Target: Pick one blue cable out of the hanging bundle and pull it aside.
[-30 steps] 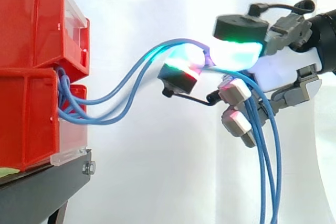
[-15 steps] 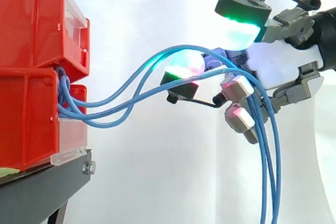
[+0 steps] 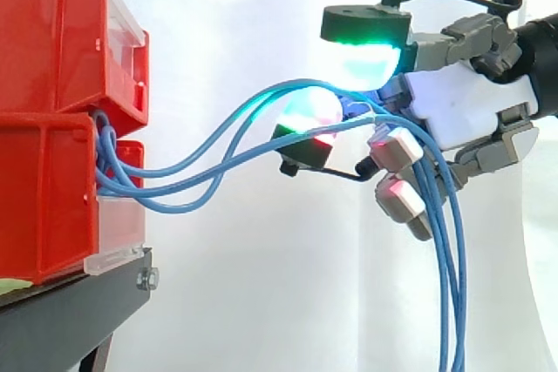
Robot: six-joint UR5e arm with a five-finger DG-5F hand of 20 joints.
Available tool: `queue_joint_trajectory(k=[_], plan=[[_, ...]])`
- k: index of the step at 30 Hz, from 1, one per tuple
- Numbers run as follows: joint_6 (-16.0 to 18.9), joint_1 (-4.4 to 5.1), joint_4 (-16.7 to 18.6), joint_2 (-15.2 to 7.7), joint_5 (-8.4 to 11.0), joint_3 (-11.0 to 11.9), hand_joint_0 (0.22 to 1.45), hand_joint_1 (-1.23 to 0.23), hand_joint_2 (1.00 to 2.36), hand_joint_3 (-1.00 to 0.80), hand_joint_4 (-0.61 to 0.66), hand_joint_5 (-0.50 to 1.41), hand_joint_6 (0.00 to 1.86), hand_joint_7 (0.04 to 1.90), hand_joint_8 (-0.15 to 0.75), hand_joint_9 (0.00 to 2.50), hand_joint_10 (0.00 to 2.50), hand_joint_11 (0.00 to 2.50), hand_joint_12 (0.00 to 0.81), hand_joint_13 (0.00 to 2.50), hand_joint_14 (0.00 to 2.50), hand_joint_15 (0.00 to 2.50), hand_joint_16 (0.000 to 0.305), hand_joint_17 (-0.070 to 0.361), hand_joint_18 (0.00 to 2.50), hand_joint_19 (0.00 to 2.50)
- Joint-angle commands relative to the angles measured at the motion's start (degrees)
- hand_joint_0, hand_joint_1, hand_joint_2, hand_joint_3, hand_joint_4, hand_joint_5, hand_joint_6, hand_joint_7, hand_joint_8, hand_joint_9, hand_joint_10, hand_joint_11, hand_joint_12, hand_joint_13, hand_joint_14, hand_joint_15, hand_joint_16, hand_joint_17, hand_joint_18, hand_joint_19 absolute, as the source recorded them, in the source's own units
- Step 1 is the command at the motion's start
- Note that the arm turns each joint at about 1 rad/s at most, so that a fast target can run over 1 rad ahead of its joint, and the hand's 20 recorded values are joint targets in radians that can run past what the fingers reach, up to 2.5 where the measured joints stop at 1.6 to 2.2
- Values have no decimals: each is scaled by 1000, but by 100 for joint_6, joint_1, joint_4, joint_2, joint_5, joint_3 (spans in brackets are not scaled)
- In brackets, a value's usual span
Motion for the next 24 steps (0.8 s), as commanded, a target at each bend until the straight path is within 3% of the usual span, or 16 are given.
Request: queue_joint_trajectory(k=[1,8,11,12,13,16,18,24], plan=[[0,-5,-3,0,-2,0,578,-756,1010,-222,-10,-57,834,799,293,1283,21,513,401,1072,21,570,60,134,931,667],[0,-5,-3,0,-2,0,648,-915,1017,-184,-55,-82,872,830,242,1175,26,565,351,984,24,599,49,109,830,711],[0,-5,-3,0,-2,0,715,-956,1015,-274,-132,-91,895,813,230,1146,24,568,338,964,26,596,47,105,817,701],[0,-5,-3,0,7,0,742,-965,1009,-381,-133,-91,897,795,225,1145,24,566,332,963,25,599,46,103,808,691],[0,-5,-3,0,-2,9,725,-968,1001,-490,-117,-91,896,764,229,1155,24,559,331,963,26,592,46,103,808,689],[0,-5,-47,0,-2,53,647,-945,1000,-500,-3,-70,868,809,222,1173,26,554,329,961,27,598,45,102,801,709],[0,-22,-108,0,-2,79,504,-837,1000,-500,15,-59,855,816,246,1234,24,520,355,1003,24,597,50,112,839,702],[-18,-49,-346,0,-2,220,440,-714,1000,-500,2,-54,846,811,268,1248,22,488,387,1023,23,580,57,127,880,693]])
